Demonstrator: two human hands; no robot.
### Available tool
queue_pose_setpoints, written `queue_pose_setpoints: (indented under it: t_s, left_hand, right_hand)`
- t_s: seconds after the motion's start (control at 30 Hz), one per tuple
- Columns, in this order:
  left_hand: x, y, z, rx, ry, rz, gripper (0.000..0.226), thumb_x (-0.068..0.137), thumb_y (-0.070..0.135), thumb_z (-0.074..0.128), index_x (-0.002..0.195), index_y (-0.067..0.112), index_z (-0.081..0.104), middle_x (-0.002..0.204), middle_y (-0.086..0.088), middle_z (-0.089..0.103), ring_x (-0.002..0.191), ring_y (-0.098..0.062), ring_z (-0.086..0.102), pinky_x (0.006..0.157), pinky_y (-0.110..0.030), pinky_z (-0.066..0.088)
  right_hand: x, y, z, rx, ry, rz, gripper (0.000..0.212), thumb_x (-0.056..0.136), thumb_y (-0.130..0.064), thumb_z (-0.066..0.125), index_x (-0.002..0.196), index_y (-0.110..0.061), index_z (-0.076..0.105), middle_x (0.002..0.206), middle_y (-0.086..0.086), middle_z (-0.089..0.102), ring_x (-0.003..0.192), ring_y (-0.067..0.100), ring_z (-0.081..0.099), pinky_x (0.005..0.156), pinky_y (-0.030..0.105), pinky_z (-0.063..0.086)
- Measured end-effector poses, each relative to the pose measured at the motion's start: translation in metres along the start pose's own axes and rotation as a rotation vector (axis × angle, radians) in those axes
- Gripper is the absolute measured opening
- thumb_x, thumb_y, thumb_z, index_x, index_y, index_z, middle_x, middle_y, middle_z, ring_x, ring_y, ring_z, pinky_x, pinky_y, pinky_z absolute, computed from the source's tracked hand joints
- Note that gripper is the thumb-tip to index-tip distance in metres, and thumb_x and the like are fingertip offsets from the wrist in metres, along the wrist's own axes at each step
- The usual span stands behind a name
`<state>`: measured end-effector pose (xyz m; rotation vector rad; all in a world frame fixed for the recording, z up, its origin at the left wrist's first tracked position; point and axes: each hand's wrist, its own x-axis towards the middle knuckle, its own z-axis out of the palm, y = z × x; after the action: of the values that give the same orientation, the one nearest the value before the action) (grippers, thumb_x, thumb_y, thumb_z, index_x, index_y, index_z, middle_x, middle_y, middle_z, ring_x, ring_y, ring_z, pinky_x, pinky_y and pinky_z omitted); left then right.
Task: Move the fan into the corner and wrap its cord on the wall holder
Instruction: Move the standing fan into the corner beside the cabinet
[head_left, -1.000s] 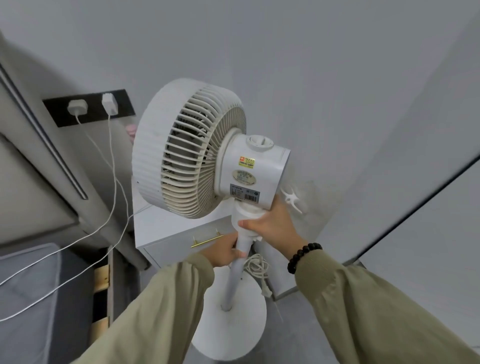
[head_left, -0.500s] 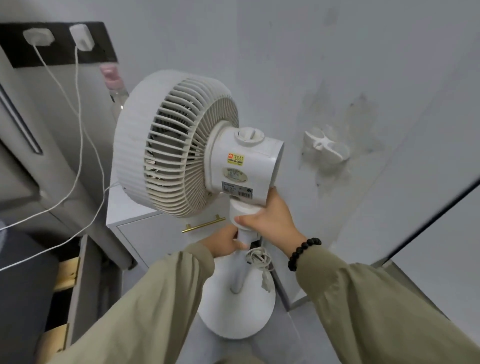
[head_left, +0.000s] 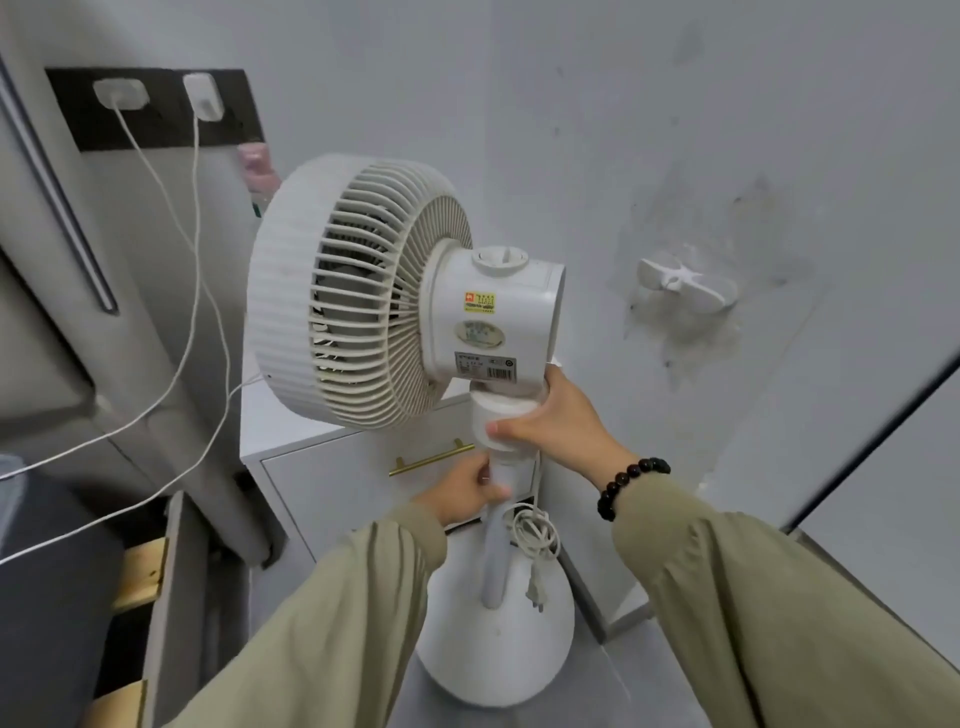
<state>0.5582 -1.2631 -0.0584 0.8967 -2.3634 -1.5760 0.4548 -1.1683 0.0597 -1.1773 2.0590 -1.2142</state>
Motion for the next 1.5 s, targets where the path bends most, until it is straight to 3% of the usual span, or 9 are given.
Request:
queue_pose_setpoints:
  t_s: [0.1, 0.3, 0.43, 0.67, 0.83, 1.03, 1.2, 1.37, 1.5]
  left_hand:
    - [-0.009, 0.004, -0.002, -0.011, 0.038, -0.022, 0.025, 0.086, 0.007, 0.061, 0.11, 0.013, 0.055, 0.09, 0.005, 0.057, 0.086, -0.009, 0.052, 0.068, -0.014, 0.041]
    - [-0.036, 0.021, -0.016, 0.026, 0.046, -0.077, 0.047, 0.09, 0.015, 0.057, 0.134, 0.011, 0.042, 0.13, -0.005, 0.052, 0.12, -0.02, 0.048, 0.102, -0.035, 0.039]
    - [-0.06, 0.038, -0.033, 0.03, 0.01, -0.037, 0.05, 0.093, 0.012, 0.051, 0.14, 0.008, 0.037, 0.139, -0.007, 0.046, 0.131, -0.022, 0.04, 0.105, -0.029, 0.03]
    - [-0.096, 0.074, -0.067, 0.236, 0.029, 0.061, 0.037, 0.092, 0.012, 0.051, 0.129, 0.009, 0.053, 0.132, -0.005, 0.053, 0.123, -0.021, 0.048, 0.102, -0.03, 0.036]
    - [-0.127, 0.119, -0.099, 0.502, 0.253, 0.292, 0.03, 0.092, 0.014, 0.048, 0.118, 0.014, 0.064, 0.123, -0.004, 0.063, 0.114, -0.022, 0.057, 0.098, -0.033, 0.045]
    - [-0.143, 0.148, -0.152, 1.06, 0.576, 0.883, 0.027, 0.07, 0.003, 0.067, 0.097, 0.006, 0.071, 0.109, -0.015, 0.067, 0.109, -0.036, 0.058, 0.09, -0.05, 0.049]
    - [-0.143, 0.153, -0.188, 0.985, 0.778, 0.545, 0.052, 0.089, 0.018, 0.05, 0.14, 0.018, 0.039, 0.156, -0.01, 0.019, 0.145, -0.028, 0.008, 0.117, -0.047, 0.007]
    - [-0.133, 0.153, -0.205, 0.671, 0.755, 0.267, 0.073, 0.091, 0.044, 0.05, 0.149, 0.022, 0.012, 0.158, -0.006, 0.008, 0.146, -0.026, 0.003, 0.116, -0.053, 0.009]
    - [-0.133, 0.15, -0.205, 0.574, 0.762, 0.327, 0.07, 0.091, 0.041, 0.051, 0.147, 0.019, 0.017, 0.156, -0.005, 0.017, 0.145, -0.023, 0.012, 0.114, -0.05, 0.022]
  right_hand:
    - [-0.009, -0.007, 0.005, 0.013, 0.012, 0.006, 0.084, 0.057, -0.027, 0.084, 0.13, -0.019, 0.043, 0.117, -0.006, 0.061, 0.105, 0.012, 0.06, 0.091, 0.031, 0.051]
    - [-0.031, -0.025, 0.016, 0.029, 0.017, 0.084, 0.068, 0.071, -0.018, 0.078, 0.13, -0.013, 0.044, 0.119, 0.001, 0.058, 0.103, 0.012, 0.054, 0.08, 0.02, 0.047]
    - [-0.048, -0.037, 0.012, 0.004, 0.077, 0.174, 0.065, 0.083, -0.024, 0.068, 0.138, -0.01, 0.037, 0.136, 0.011, 0.047, 0.123, 0.022, 0.048, 0.099, 0.032, 0.042]
    - [-0.077, -0.074, -0.011, 0.028, 0.216, 0.188, 0.05, 0.09, -0.024, 0.058, 0.135, -0.008, 0.042, 0.127, 0.01, 0.055, 0.104, 0.016, 0.051, 0.089, 0.025, 0.037]
    - [-0.082, -0.097, -0.021, 0.062, 0.294, 0.188, 0.045, 0.089, -0.025, 0.057, 0.131, -0.011, 0.049, 0.129, 0.01, 0.054, 0.115, 0.021, 0.052, 0.095, 0.031, 0.042]
    - [-0.079, -0.127, -0.019, 0.177, 0.272, 0.166, 0.043, 0.093, -0.021, 0.052, 0.133, -0.008, 0.046, 0.135, 0.009, 0.05, 0.121, 0.022, 0.05, 0.102, 0.035, 0.041]
    - [-0.071, -0.148, -0.004, 0.276, 0.194, 0.137, 0.048, 0.095, -0.023, 0.049, 0.138, -0.005, 0.039, 0.144, 0.007, 0.042, 0.133, 0.022, 0.037, 0.11, 0.037, 0.027]
    - [-0.059, -0.161, 0.008, 0.363, 0.14, 0.127, 0.04, 0.098, -0.018, 0.043, 0.136, -0.004, 0.041, 0.127, 0.006, 0.049, 0.118, 0.019, 0.043, 0.098, 0.031, 0.029]
    - [-0.048, -0.156, 0.017, 0.292, 0.148, 0.132, 0.036, 0.097, -0.014, 0.043, 0.131, -0.004, 0.046, 0.131, 0.007, 0.055, 0.102, 0.016, 0.051, 0.077, 0.023, 0.044]
